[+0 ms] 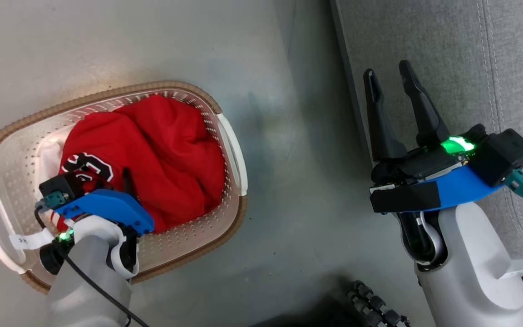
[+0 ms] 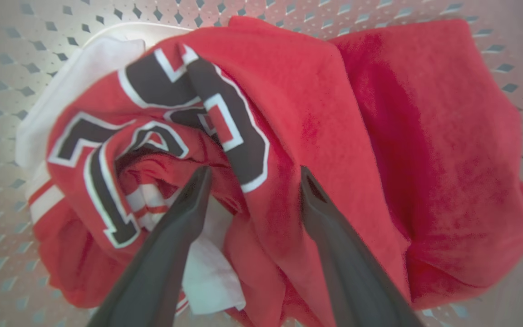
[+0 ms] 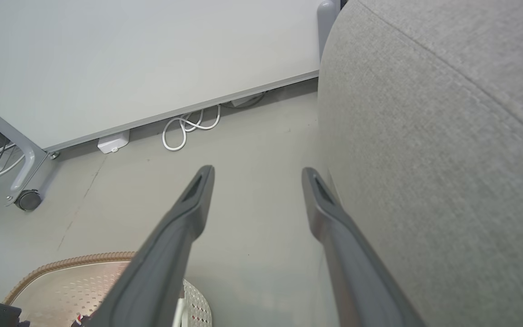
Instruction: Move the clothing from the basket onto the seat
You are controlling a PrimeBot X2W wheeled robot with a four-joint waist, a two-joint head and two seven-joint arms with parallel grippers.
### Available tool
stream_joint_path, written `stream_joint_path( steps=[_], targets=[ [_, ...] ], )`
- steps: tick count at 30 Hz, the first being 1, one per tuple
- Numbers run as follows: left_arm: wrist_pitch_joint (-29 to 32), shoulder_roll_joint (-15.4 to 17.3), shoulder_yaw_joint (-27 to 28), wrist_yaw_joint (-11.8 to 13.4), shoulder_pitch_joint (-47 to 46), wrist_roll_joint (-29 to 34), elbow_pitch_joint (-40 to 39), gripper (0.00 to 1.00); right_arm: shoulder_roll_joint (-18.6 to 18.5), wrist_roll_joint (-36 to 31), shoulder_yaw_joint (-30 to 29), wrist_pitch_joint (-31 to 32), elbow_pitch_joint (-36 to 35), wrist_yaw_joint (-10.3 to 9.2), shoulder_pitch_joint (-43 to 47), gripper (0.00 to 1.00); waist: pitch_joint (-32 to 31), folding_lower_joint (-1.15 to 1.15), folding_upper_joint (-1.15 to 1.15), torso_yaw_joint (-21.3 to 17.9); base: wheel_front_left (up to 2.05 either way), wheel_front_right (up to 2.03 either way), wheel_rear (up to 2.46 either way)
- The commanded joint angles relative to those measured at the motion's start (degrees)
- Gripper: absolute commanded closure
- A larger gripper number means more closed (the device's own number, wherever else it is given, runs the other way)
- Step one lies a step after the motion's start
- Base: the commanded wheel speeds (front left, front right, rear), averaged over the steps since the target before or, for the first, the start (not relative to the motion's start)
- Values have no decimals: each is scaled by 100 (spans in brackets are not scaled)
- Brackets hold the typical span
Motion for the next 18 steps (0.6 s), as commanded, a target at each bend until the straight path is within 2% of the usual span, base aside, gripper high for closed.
stream_joint_path(
  steps=[1, 5, 13, 14, 15, 18],
  targets=[
    [-14, 45, 41, 75, -154, -26, 41, 0, -16, 24, 6, -33, -42, 3, -93, 0, 83, -1, 0, -55, 0, 0, 0],
    [-87, 66, 99, 224, -287, -56, 154, 0, -16, 78, 43, -33, -73, 3, -101, 0, 192, -1, 0, -95, 0, 0, 0],
    [-154, 58, 125, 182, -468, -164, 391, 0, -16, 118, 89, -33, -120, 3, -100, 0, 301, -1, 0, -153, 0, 0, 0],
    [-127, 62, 95, 152, -485, -153, 430, 53, -16, 117, 86, -33, -121, 3, -104, 0, 308, -1, 0, -158, 0, 0, 0],
    [-148, 74, 75, 139, -503, -133, 459, 99, -16, 114, 78, -33, -122, 3, -108, 0, 315, -1, 0, -160, 0, 0, 0],
    [-144, 77, 32, 57, -577, -120, 568, 100, -16, 104, 54, -33, -117, 3, -118, 0, 321, -1, 0, -156, 0, 0, 0]
  ],
)
